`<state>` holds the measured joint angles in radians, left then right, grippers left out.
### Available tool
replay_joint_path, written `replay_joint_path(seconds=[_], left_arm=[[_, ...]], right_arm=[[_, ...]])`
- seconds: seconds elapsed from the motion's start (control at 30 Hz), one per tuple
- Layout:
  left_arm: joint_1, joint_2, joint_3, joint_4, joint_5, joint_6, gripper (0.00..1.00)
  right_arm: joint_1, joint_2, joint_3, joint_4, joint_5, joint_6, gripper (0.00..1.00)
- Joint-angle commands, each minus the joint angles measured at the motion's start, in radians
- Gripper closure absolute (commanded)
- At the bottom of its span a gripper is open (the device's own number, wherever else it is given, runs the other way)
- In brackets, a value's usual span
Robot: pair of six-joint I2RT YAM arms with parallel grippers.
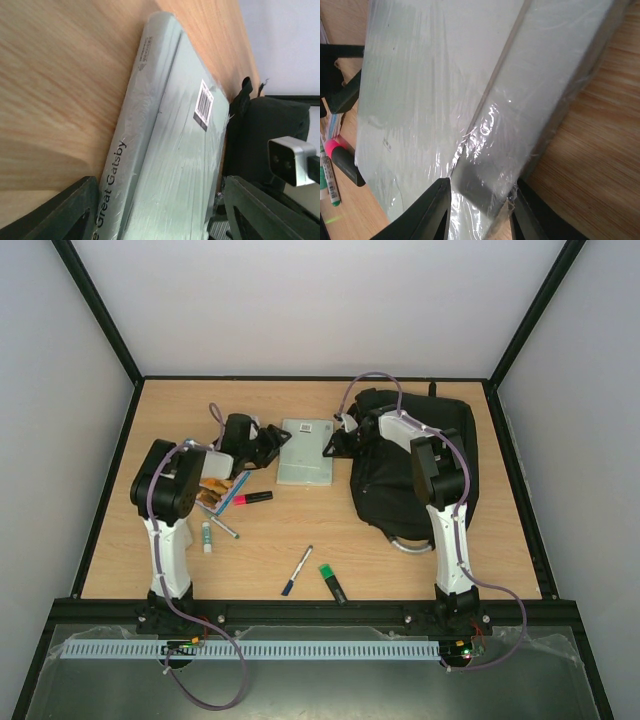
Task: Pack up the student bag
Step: Pick up the book from the center of the board.
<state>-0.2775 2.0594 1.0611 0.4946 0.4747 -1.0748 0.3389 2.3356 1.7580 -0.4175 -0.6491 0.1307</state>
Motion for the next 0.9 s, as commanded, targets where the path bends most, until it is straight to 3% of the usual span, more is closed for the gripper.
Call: replay_joint_path(seconds=[0.0,0.17,0.33,0.47,0.73,0.87], left_arm=[[-0.116,0.067,0.034,0.129,0.318,-0.060,0.34],[-0.132,-0.035,-0.053,0.257,0.365,-0.095,0.42],[-0.162,-0.184,-0.147,0.215,0.297,-0.060,0.43],[-0.175,-0.238,-0.256,0.281,0.210,-0.112,0.47],[-0.170,-0.209,-0.312,0.287,0.124,-0.160,0.47],[-0.164,-0.256,-0.319,0.195,0.054,-0.133,0.36]], right_arm=[[0.074,0.106,-0.040,-0.128,-0.086,-0.009,0.68],[0.074,0.108,-0.035,-0.137,-0.082,-0.015,0.67],[0.074,0.095,-0.036,-0.140,-0.108,-0.017,0.65],[0.075,0.099,-0.037,-0.144,-0.124,-0.020,0.65],[0.079,0.104,-0.039,-0.148,-0.122,-0.021,0.64],[0.078,0.102,-0.038,-0.149,-0.114,-0.023,0.64]])
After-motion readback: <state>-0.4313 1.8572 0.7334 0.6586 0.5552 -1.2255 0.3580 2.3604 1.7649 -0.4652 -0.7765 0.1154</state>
